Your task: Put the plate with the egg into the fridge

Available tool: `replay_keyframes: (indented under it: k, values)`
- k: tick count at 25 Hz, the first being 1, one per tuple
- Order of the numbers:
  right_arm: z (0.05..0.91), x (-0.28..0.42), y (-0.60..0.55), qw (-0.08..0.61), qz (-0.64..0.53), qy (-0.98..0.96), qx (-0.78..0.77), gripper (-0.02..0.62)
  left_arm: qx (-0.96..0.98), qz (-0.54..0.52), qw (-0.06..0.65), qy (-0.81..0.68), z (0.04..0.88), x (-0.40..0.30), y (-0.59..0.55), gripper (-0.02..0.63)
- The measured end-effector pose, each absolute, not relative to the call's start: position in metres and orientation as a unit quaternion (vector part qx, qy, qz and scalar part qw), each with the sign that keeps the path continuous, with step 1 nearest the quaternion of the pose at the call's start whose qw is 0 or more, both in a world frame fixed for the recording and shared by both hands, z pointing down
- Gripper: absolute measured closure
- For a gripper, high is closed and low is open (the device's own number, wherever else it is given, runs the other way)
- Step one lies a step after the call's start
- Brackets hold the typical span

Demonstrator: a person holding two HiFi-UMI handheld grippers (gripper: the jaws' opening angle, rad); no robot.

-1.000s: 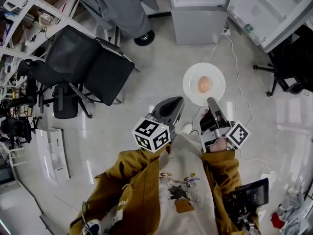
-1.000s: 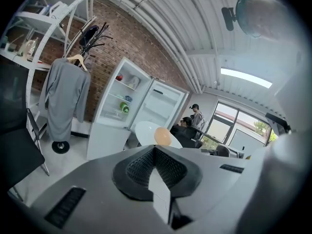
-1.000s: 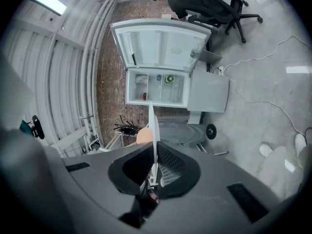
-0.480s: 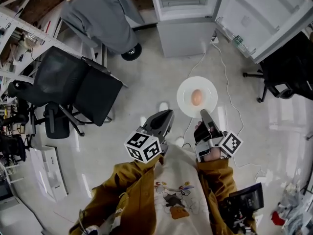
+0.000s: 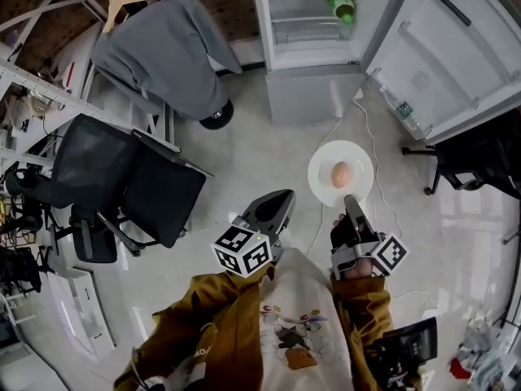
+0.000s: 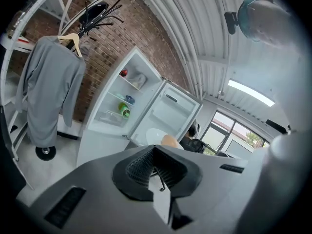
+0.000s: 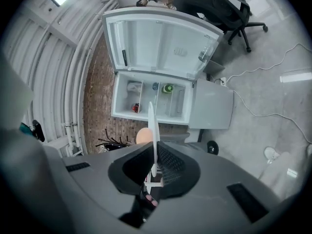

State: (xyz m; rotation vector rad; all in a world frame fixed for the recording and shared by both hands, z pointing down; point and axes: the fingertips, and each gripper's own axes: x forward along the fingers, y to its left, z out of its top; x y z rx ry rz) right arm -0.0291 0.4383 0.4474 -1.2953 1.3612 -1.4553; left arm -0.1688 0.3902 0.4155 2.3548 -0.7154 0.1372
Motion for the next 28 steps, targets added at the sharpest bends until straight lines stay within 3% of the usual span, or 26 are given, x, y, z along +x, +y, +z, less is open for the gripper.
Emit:
replay_keyframes:
  k: [13,28]
  values:
    - [0.438,-0.035,0.288,0.393,-0.540,0.526,-0.526,0.574,0.899,0.045,0.350,-0.258,0.423,-0.211,0.250,0.600]
    - [0.430,-0.010,0.234,0.404,-0.534,0.532,-0.518,0.574,0.905,0.047,0.342,-0.247,0.413,-0.184,0.198,0.600]
